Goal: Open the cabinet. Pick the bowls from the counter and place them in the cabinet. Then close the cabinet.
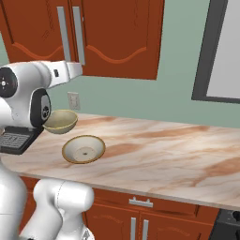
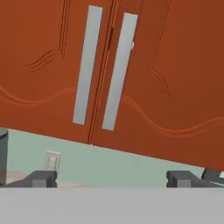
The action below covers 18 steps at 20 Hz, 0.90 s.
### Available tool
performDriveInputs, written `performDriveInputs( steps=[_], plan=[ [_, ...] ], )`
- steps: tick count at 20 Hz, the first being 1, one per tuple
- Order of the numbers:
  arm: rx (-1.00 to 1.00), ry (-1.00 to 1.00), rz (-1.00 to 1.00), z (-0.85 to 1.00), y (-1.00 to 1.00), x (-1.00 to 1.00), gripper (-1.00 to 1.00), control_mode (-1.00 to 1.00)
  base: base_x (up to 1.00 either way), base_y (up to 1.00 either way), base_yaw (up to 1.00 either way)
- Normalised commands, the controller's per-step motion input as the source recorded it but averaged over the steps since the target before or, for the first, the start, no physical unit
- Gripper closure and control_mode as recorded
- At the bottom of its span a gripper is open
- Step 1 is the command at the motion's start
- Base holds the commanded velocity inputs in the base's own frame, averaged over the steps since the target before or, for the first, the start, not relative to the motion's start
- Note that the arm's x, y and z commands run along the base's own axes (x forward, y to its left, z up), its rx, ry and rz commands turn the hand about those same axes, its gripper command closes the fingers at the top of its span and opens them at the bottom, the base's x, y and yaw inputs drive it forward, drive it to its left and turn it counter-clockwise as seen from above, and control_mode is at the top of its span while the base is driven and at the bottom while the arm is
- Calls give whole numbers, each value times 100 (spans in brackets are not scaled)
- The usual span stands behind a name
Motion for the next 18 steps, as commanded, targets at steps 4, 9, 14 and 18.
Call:
performDriveInputs(
  steps=[4,9,14,18],
  plan=[
    [0,-21,6,13,0,1,-100,-100,0,0,0],
    [1,-5,9,11,0,7,-100,-100,0,0,0],
    [7,-8,14,4,0,22,-100,-100,0,0,0],
    [5,-10,13,0,0,26,-100,-100,0,0,0]
  ],
)
